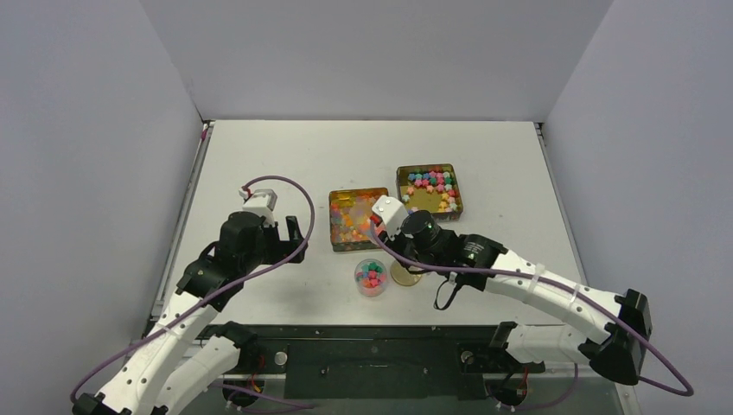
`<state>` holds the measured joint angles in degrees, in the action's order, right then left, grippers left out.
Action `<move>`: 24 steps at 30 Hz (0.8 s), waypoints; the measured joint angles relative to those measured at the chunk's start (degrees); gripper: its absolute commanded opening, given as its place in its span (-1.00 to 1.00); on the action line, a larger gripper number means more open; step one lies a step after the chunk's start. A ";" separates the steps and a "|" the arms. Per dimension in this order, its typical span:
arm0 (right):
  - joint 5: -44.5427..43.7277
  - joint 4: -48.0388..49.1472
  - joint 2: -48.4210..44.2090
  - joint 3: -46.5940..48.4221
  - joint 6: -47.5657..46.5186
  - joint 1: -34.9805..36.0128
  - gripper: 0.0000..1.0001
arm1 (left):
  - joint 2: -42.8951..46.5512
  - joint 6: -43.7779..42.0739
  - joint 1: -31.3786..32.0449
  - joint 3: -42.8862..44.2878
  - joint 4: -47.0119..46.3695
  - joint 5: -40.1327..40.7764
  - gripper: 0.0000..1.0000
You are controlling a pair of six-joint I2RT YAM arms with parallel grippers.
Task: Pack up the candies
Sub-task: Place the fake candies in the packing bottle.
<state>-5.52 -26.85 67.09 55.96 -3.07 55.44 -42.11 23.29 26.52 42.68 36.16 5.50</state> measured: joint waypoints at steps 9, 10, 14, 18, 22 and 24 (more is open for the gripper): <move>-3.13 -9.68 -4.81 0.04 7.28 5.16 -1.00 | 0.87 -0.02 0.00 -0.22 -0.20 -1.29 0.93; -3.32 -10.91 -5.09 0.04 8.28 5.84 -1.00 | 0.87 -0.02 0.00 -0.22 -0.22 -1.38 0.93; -3.72 -15.43 -5.81 0.31 11.80 8.79 -1.00 | 1.01 -0.02 0.00 -0.24 -0.33 -1.86 0.93; -3.78 -19.54 -5.77 1.38 15.10 11.76 -1.00 | 1.11 -0.04 0.00 -0.31 -0.39 -2.54 0.93; -3.10 -23.65 -4.48 2.82 18.16 13.38 -1.00 | 1.18 -0.15 0.00 -0.46 -0.42 -3.02 0.93; -2.45 -25.42 -3.23 3.23 19.43 13.70 -1.00 | 1.16 -0.22 0.00 -0.55 -0.42 -3.26 0.93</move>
<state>-7.97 -52.27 63.86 59.20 16.36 69.14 -40.95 23.07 26.52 42.13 35.75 2.24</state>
